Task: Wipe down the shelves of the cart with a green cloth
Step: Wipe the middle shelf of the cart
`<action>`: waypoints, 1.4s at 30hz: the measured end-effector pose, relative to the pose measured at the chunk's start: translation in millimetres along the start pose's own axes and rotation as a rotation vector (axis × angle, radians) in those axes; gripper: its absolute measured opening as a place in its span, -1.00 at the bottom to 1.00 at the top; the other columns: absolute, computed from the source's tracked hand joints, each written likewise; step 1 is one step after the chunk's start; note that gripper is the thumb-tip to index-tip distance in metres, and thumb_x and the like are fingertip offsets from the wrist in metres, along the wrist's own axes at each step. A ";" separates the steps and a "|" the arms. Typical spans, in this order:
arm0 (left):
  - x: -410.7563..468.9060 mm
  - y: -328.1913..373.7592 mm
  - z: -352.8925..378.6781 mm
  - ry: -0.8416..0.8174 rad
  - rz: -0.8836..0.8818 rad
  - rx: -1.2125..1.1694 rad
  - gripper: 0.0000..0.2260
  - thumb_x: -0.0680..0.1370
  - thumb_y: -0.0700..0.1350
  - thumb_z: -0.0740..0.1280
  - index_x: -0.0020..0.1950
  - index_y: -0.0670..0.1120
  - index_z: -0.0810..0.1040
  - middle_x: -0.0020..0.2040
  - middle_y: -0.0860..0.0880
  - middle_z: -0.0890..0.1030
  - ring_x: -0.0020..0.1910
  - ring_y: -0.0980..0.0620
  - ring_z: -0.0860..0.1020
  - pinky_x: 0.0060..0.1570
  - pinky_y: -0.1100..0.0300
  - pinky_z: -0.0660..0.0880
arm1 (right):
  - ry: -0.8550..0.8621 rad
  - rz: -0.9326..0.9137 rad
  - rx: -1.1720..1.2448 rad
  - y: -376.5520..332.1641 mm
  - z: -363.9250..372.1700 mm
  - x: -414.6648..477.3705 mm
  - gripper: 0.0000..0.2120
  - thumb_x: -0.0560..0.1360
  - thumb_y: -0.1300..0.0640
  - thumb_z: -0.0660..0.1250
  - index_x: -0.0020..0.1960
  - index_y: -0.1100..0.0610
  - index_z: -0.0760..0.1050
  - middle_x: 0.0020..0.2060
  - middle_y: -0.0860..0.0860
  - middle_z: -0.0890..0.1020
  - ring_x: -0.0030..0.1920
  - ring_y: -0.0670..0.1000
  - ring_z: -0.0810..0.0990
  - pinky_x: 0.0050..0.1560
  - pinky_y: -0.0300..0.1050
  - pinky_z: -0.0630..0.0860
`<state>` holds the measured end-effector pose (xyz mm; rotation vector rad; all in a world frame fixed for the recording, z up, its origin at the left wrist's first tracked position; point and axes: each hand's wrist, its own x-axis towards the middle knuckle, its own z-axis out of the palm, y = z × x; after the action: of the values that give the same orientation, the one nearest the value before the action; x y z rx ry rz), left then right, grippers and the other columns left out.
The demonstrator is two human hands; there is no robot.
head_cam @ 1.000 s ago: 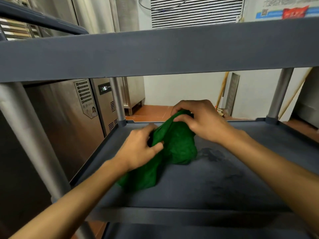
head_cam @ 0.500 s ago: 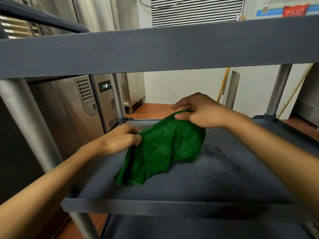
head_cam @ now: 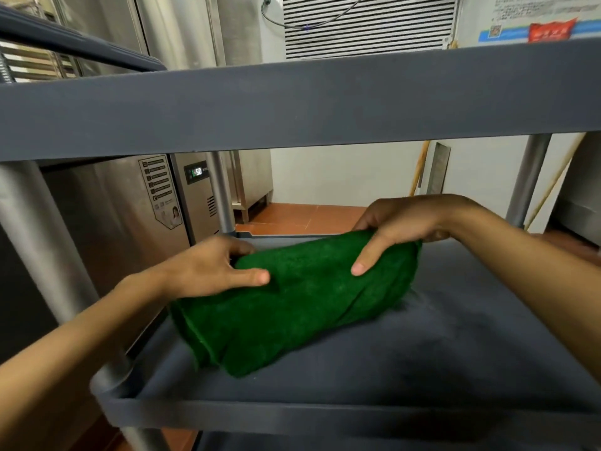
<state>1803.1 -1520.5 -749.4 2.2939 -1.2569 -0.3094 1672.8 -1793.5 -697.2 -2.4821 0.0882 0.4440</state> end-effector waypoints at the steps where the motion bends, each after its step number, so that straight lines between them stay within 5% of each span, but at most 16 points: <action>1: 1.1 -2.1 -12.0 -0.073 -0.068 -0.048 -0.53 0.35 0.30 0.43 0.10 0.02 0.62 -0.06 0.07 0.72 -0.13 0.11 0.70 -0.12 0.17 0.65 | -0.013 -0.026 0.066 1.3 -6.8 2.3 -0.73 0.41 0.19 0.50 0.10 0.17 0.65 -0.03 0.08 0.73 -0.02 0.08 0.71 0.01 -0.03 0.64; 4: 15.8 -16.7 -44.8 -0.113 -0.145 -0.050 -0.64 0.33 0.00 0.55 0.09 -0.01 0.62 -0.05 0.07 0.72 -0.09 0.06 0.70 -0.12 0.11 0.66 | 0.055 -0.090 0.196 6.1 -27.4 20.0 -0.71 0.41 0.24 0.48 0.13 0.23 0.62 0.01 0.11 0.71 0.02 0.09 0.70 0.00 -0.08 0.63; 7: 50.5 -35.6 -70.1 0.102 -0.178 0.105 -0.58 0.20 0.19 0.53 -0.04 0.03 0.62 -0.14 0.04 0.69 -0.16 0.08 0.68 -0.24 0.29 0.58 | 0.342 -0.142 0.198 9.5 -45.6 56.4 -0.68 0.29 0.15 0.59 0.02 0.16 0.66 -0.04 0.05 0.72 0.01 0.06 0.69 -0.03 -0.14 0.60; 10: 95.8 -62.1 -94.7 0.331 -0.170 0.327 -0.48 0.24 0.28 0.47 0.04 -0.02 0.58 0.00 0.03 0.59 0.03 -0.02 0.58 -0.02 0.17 0.50 | 0.688 -0.140 0.220 8.4 -61.7 103.8 -0.68 0.23 0.14 0.64 -0.07 0.08 0.62 -0.04 -0.02 0.65 -0.03 -0.01 0.62 -0.09 -0.24 0.54; 14: 138.5 -81.6 -102.3 0.675 -0.077 0.403 -0.64 0.44 0.02 0.50 0.13 -0.13 0.59 0.06 -0.11 0.62 0.10 -0.14 0.58 0.07 0.06 0.47 | 1.043 -0.217 0.438 6.6 -81.0 155.0 -0.42 0.30 0.23 0.59 0.26 0.30 0.49 0.23 0.16 0.55 0.28 0.14 0.49 0.30 -0.03 0.43; 18: 146.9 -82.5 -80.2 0.901 0.087 0.638 -0.79 0.55 -0.07 0.38 0.13 -0.14 0.55 0.07 -0.17 0.59 0.02 -0.15 0.58 -0.02 -0.03 0.55 | 1.253 -0.276 0.077 22.5 -63.7 165.7 -0.76 0.37 0.13 0.52 0.01 0.15 0.65 0.02 0.06 0.69 0.10 0.04 0.62 0.11 -0.23 0.45; 21: 134.7 -104.3 -45.6 0.673 0.090 0.625 -0.76 0.54 -0.12 0.37 0.20 -0.09 0.51 0.15 -0.13 0.51 0.07 -0.09 0.53 0.05 0.02 0.55 | 0.992 -0.218 -0.089 50.3 -30.0 164.5 -0.78 0.36 0.19 0.54 -0.01 0.11 0.63 -0.04 -0.01 0.65 0.04 0.00 0.59 -0.08 -0.44 0.34; 24: 115.5 -121.6 2.2 0.339 0.051 0.661 -0.75 0.53 -0.07 0.39 0.20 0.00 0.52 0.18 -0.01 0.47 0.10 0.02 0.50 0.13 0.10 0.51 | 0.611 -0.068 -0.266 79.3 7.8 171.9 -0.75 0.38 0.18 0.53 0.04 0.10 0.62 0.00 0.05 0.64 0.03 0.04 0.58 0.01 -0.21 0.43; 27: 101.0 -132.4 38.4 0.200 -0.002 0.571 -0.77 0.53 -0.04 0.39 0.18 0.06 0.54 0.22 0.06 0.50 0.17 0.06 0.51 0.22 0.11 0.49 | 0.401 -0.039 -0.336 96.7 42.1 177.0 -0.77 0.43 0.17 0.47 0.07 0.04 0.59 0.04 0.04 0.62 0.06 0.05 0.57 0.12 -0.03 0.50; 32: 80.3 -139.5 48.9 0.191 -0.084 0.461 -0.68 0.56 -0.09 0.36 0.31 0.09 0.53 0.28 0.09 0.55 0.23 0.05 0.52 0.28 0.08 0.45 | 0.360 -0.067 -0.286 108.3 69.9 167.5 -0.60 0.56 0.20 0.29 0.37 -0.05 0.45 0.27 0.06 0.54 0.23 0.10 0.52 0.28 0.02 0.44; 42: 39.9 -133.2 56.8 0.176 -0.091 0.470 -0.69 0.55 -0.10 0.39 0.30 0.04 0.56 0.23 0.03 0.60 0.18 0.01 0.55 0.20 0.03 0.49 | 0.310 -0.045 -0.256 108.3 94.4 130.1 -0.66 0.63 0.10 0.21 0.40 -0.04 0.42 0.28 0.04 0.53 0.24 0.10 0.50 0.27 -0.02 0.43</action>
<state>1897.1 -1512.3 -866.3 2.7026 -1.2352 0.1771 1749.7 -1821.4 -872.9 -2.7817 0.1048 0.0492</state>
